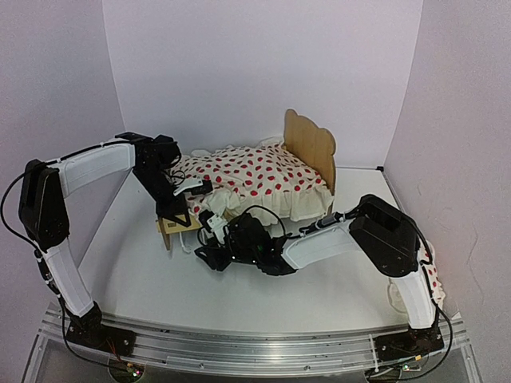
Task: Set up the pet bed
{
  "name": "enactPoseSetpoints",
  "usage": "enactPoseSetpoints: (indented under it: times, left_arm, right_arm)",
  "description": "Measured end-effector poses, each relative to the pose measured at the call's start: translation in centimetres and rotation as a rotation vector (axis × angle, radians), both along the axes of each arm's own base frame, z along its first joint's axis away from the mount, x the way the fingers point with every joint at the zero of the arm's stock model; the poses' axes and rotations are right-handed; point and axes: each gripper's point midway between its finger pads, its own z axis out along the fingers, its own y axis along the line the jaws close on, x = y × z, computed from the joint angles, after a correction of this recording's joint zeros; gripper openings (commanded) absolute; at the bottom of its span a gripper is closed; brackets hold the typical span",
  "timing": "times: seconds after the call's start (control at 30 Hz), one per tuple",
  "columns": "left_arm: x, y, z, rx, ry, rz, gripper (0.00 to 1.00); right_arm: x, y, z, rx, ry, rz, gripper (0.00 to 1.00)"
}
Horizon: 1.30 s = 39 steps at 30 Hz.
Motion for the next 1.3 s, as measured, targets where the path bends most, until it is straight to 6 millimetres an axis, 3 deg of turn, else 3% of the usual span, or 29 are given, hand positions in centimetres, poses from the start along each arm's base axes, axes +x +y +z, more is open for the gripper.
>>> enactPoseSetpoints:
  times: [0.23, 0.47, 0.73, 0.93, 1.03, 1.23, 1.3]
  left_arm:
    - [-0.3, -0.7, 1.1, -0.022, 0.027, 0.031, 0.0]
    - [-0.5, -1.0, 1.4, -0.027, 0.04, 0.044, 0.0]
    - [-0.1, -0.9, 1.9, -0.033, 0.041, 0.068, 0.0]
    - [0.1, -0.8, 2.1, -0.036, 0.041, 0.081, 0.0]
    - [0.2, -0.8, 2.2, -0.042, 0.042, 0.088, 0.0]
    - [0.2, -1.2, 2.9, -0.062, 0.054, 0.1, 0.0]
    - [0.2, -1.3, 3.0, -0.066, 0.055, 0.104, 0.0]
  right_arm:
    - [0.3, 2.7, 3.7, 0.149, -0.021, 0.025, 0.46]
    - [-0.3, 4.7, 2.2, 0.182, -0.016, 0.028, 0.42]
    - [1.3, 5.2, 2.3, 0.18, -0.1, -0.072, 0.3]
    - [2.4, 5.7, 2.4, 0.202, -0.15, -0.137, 0.28]
    - [2.8, 5.9, 2.6, 0.217, -0.17, -0.174, 0.23]
    - [3.5, 5.8, 3.4, 0.244, -0.212, -0.243, 0.01]
    - [3.7, 5.7, 3.5, 0.245, -0.22, -0.254, 0.0]
